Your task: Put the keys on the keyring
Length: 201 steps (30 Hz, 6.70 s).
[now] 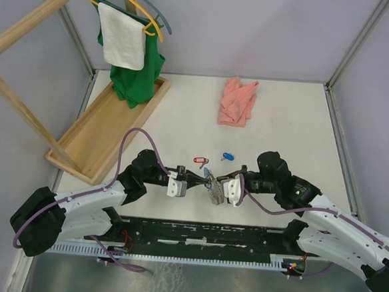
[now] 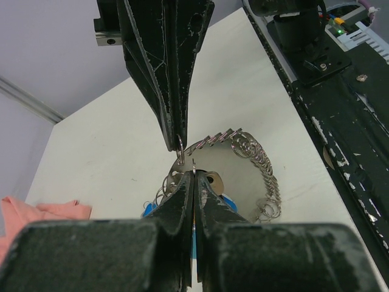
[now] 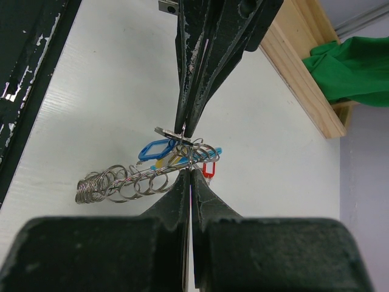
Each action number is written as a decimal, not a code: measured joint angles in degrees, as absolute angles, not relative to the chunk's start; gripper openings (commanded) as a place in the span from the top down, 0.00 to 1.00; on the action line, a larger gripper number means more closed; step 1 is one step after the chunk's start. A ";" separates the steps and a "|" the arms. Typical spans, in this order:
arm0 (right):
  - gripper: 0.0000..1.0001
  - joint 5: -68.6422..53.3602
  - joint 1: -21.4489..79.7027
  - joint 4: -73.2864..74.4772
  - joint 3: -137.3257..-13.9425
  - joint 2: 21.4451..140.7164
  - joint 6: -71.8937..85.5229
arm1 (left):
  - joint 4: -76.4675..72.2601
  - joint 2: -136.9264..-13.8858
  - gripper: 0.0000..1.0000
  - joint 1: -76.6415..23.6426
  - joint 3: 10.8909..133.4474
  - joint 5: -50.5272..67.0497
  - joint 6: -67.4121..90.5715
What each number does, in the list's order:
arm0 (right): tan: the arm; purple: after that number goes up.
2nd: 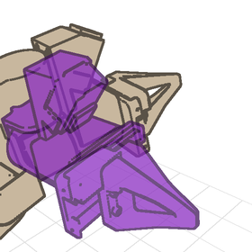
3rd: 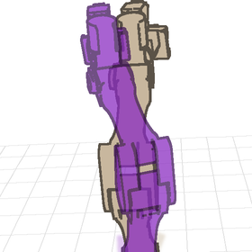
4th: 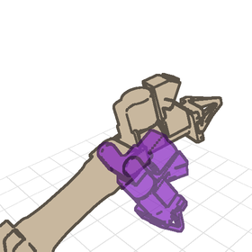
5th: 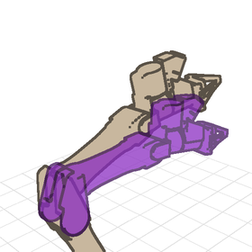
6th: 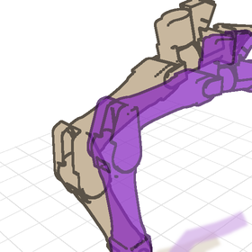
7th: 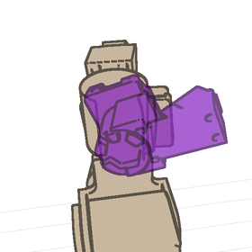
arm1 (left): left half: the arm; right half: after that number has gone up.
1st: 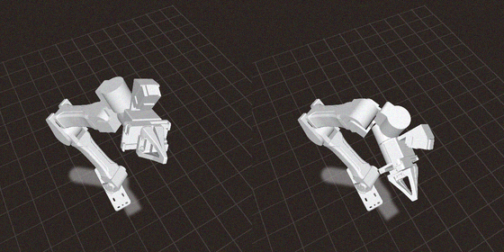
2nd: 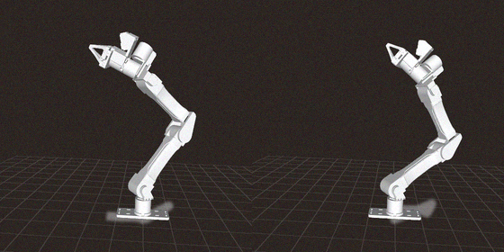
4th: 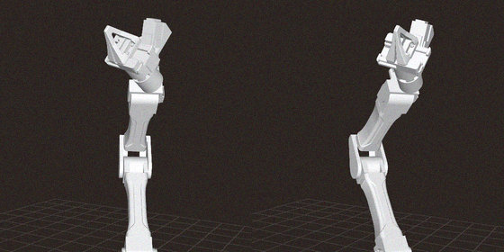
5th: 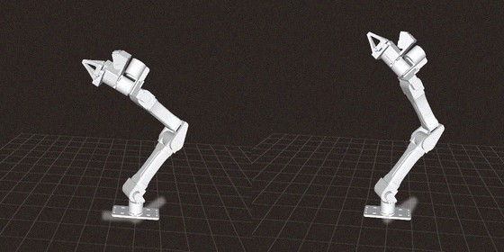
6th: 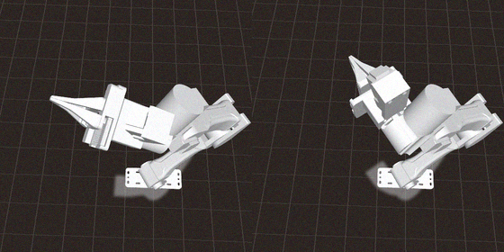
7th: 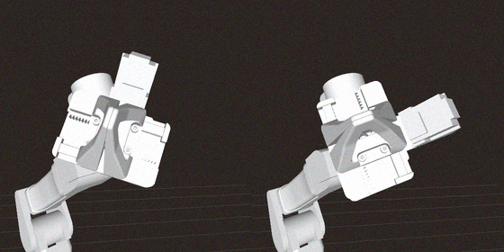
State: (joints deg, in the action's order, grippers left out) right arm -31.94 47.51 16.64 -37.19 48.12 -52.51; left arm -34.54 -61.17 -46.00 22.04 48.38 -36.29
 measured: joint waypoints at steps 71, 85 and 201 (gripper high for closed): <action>0.99 -31.00 47.46 16.36 -37.19 48.12 -49.28 | -34.37 -61.91 0.97 -46.37 23.11 46.61 -36.27; 0.99 -31.48 47.24 15.97 -37.19 48.36 -47.13 | -34.35 -62.92 0.97 -46.92 23.79 46.52 -36.27; 0.71 -39.07 42.85 7.88 -34.48 47.92 -37.65 | -35.29 -68.38 0.97 -44.49 26.41 49.84 -0.78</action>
